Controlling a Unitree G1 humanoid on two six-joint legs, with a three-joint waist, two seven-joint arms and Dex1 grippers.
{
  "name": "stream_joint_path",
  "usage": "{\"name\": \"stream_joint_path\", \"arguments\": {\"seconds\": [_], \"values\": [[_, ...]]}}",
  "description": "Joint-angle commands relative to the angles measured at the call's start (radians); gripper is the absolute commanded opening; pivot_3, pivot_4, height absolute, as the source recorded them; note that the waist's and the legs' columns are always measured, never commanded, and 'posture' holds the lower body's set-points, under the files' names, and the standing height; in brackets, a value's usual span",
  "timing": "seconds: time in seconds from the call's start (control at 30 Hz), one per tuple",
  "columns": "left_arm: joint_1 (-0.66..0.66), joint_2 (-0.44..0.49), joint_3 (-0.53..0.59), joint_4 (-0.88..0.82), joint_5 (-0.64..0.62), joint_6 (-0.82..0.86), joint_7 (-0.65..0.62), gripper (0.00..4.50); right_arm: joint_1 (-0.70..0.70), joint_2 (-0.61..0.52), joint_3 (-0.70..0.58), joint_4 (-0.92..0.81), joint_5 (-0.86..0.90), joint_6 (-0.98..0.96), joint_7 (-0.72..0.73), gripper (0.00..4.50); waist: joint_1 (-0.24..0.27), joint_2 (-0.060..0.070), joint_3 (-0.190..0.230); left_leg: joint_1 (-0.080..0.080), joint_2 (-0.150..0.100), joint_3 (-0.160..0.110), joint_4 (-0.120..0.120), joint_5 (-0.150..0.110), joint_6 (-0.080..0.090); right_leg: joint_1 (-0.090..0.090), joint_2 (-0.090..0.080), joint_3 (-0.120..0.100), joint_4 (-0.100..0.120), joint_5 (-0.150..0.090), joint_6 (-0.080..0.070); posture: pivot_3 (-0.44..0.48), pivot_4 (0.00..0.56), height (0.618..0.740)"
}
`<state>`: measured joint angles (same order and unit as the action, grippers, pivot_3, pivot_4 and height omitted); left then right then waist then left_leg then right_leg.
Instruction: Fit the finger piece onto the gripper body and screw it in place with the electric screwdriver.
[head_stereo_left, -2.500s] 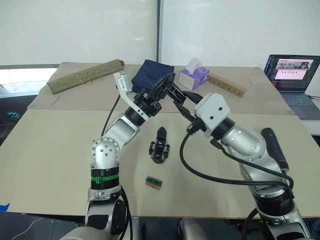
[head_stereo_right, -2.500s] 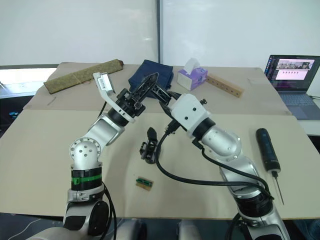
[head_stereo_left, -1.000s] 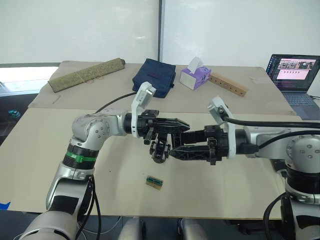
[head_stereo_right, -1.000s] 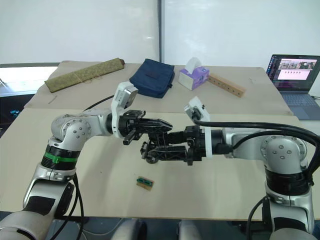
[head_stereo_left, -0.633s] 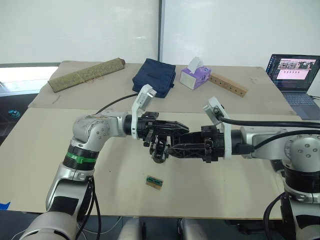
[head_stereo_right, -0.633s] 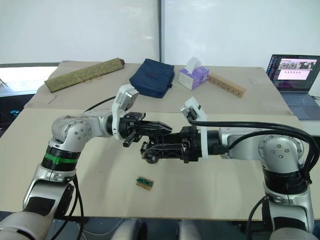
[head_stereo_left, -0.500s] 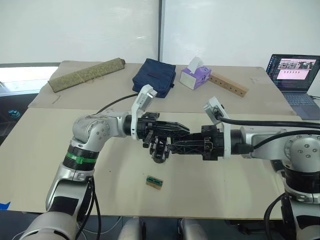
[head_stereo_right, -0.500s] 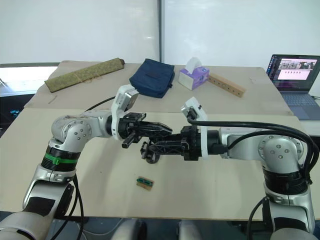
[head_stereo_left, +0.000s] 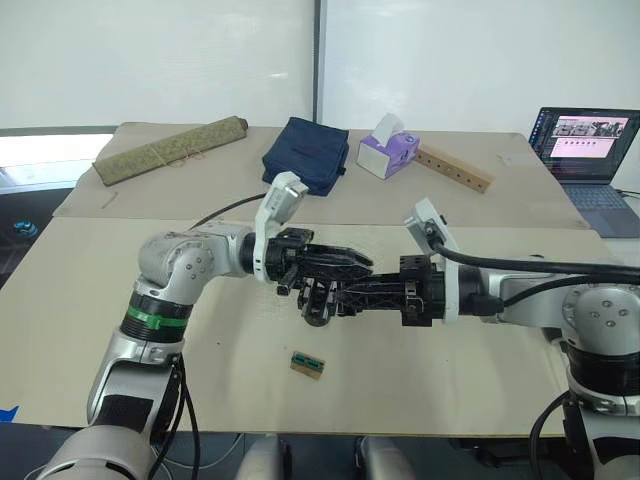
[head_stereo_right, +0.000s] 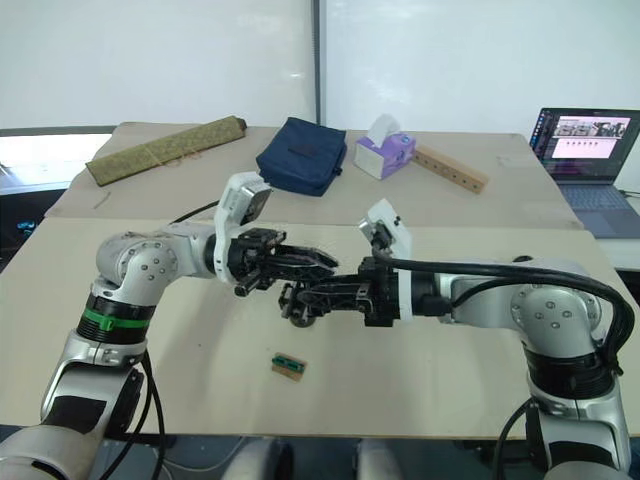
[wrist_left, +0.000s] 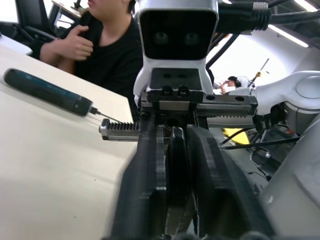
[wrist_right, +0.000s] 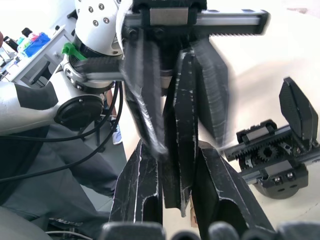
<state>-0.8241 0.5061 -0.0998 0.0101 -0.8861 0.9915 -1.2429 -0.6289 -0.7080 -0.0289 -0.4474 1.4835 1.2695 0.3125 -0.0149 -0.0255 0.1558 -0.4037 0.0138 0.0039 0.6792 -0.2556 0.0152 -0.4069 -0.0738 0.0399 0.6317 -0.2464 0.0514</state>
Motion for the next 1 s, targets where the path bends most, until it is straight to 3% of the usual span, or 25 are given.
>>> {"name": "stream_joint_path", "arguments": {"seconds": [0.03, 0.13, 0.17, 0.3, 0.53, 0.73, 1.0], "values": [[0.017, 0.035, 0.06, -0.041, 0.036, -0.117, -0.037, 2.79, 0.016, -0.022, -0.027, -0.035, -0.044, -0.051, 0.057, 0.42, 0.001, 0.0, 0.0, 0.0, 0.0, 0.0, 0.0, 0.0, 0.0, 0.0, 0.0, 0.0, 0.0, 0.0, 0.0, 0.0, 0.15, 0.74], [0.06, 0.064, 0.098, 0.005, 0.13, -0.328, -0.097, 4.36, 0.051, -0.044, -0.036, -0.061, -0.113, -0.089, 0.119, 0.41, 0.001, 0.0, 0.0, 0.0, 0.0, 0.0, 0.0, 0.0, 0.0, 0.0, 0.0, 0.0, 0.0, 0.0, 0.0, 0.0, 0.15, 0.74], [0.079, 0.076, 0.113, 0.031, 0.157, -0.417, -0.149, 4.5, 0.067, -0.052, -0.038, -0.069, -0.138, -0.104, 0.14, 0.41, 0.002, 0.0, 0.0, 0.0, 0.0, 0.0, 0.0, 0.0, 0.0, 0.0, 0.0, 0.0, 0.0, 0.0, 0.0, 0.0, 0.15, 0.74], [0.145, 0.176, 0.091, 0.188, 0.342, -0.721, -0.282, 4.5, 0.145, -0.065, -0.043, -0.1, -0.283, -0.22, 0.221, 0.41, 0.002, 0.0, 0.0, 0.0, 0.0, 0.001, 0.0, 0.0, 0.0, 0.0, 0.0, 0.0, 0.0, 0.0, 0.0, 0.0, 0.15, 0.74], [0.239, 0.212, 0.079, 0.505, 0.547, -1.101, -0.302, 4.5, 0.289, -0.009, -0.04, -0.085, -0.543, -0.535, 0.414, 0.41, 0.009, 0.0, 0.0, -0.001, 0.0, 0.001, 0.0, 0.0, 0.0, 0.0, -0.001, -0.001, -0.001, 0.0, 0.0, 0.0, 0.15, 0.74], [0.234, 0.099, 0.02, 0.654, 0.657, -1.211, -0.223, 4.5, 0.316, 0.086, 0.022, -0.003, -0.751, -0.793, 0.533, 0.41, 0.02, 0.0, 0.0, -0.001, 0.0, 0.001, 0.002, 0.0, 0.0, 0.0, -0.001, -0.001, 0.0, 0.001, 0.001, 0.0, 0.15, 0.74], [0.193, -0.033, -0.02, 0.7, 0.707, -1.255, -0.175, 4.5, 0.309, 0.154, 0.075, 0.036, -0.861, -0.906, 0.594, 0.41, 0.021, 0.0, 0.0, -0.001, -0.001, 0.001, 0.002, 0.0, 0.0, 0.0, -0.001, -0.001, 0.0, 0.001, 0.002, 0.0, 0.15, 0.74]]}}
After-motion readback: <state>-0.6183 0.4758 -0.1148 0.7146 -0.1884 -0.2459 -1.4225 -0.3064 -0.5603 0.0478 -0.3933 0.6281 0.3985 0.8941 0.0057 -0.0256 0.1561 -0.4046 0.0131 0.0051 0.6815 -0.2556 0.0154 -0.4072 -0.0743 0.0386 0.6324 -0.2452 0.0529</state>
